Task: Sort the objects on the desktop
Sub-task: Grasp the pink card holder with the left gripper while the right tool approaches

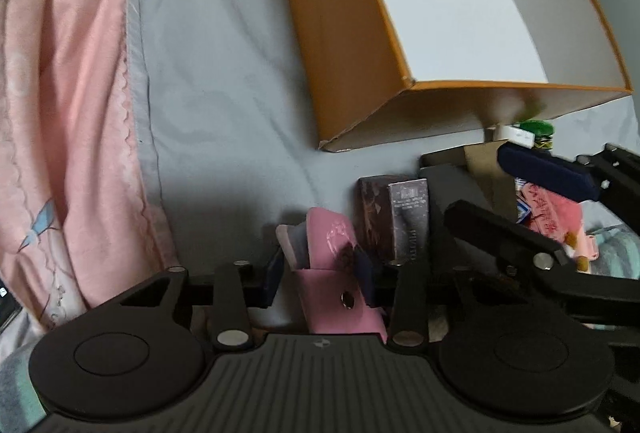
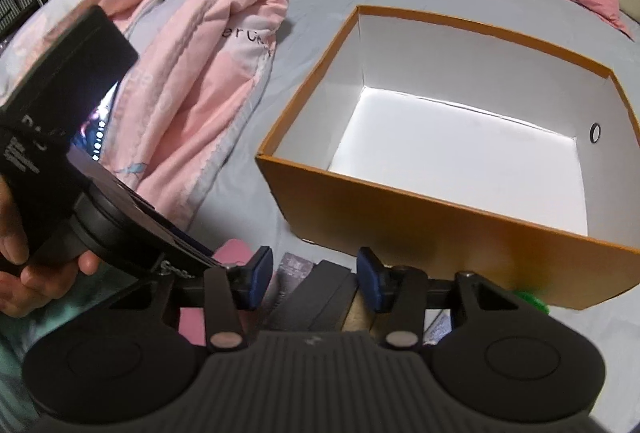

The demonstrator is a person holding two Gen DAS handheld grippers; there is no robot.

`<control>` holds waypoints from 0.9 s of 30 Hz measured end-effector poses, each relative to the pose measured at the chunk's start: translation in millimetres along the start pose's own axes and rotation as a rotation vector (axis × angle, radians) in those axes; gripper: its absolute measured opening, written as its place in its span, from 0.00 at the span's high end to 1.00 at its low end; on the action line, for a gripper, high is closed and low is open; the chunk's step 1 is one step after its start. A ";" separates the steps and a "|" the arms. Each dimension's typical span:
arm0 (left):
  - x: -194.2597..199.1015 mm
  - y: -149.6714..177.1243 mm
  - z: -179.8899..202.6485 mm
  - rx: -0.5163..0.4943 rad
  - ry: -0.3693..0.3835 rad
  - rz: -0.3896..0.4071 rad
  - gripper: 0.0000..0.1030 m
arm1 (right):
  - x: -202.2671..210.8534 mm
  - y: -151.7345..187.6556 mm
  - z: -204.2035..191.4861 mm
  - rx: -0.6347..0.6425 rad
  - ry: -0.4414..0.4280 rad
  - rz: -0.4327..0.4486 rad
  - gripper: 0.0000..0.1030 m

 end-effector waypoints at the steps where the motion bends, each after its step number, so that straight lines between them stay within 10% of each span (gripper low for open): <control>1: -0.4 -0.5 0.7 0.000 0.005 0.003 0.63 | -1.0 -0.8 0.8 0.003 0.008 -0.001 0.52; 15: 69.6 23.7 4.8 0.010 -0.086 0.356 0.83 | 10.9 -7.2 -2.5 0.036 0.008 0.028 0.52; 27: 71.4 50.5 10.6 0.051 -0.130 0.370 0.82 | -13.2 -11.8 -23.6 0.102 -0.025 -0.073 0.52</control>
Point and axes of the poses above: each gripper's, at about its wrist camera, not at the fingertips, and x roughly against the way its jaws point, z to its right, y to its underside, the point moved 4 cm from there along -x, roughly the way its jaws point, and after that the axes turned 9 degrees about -x, right-handed, at the moved point
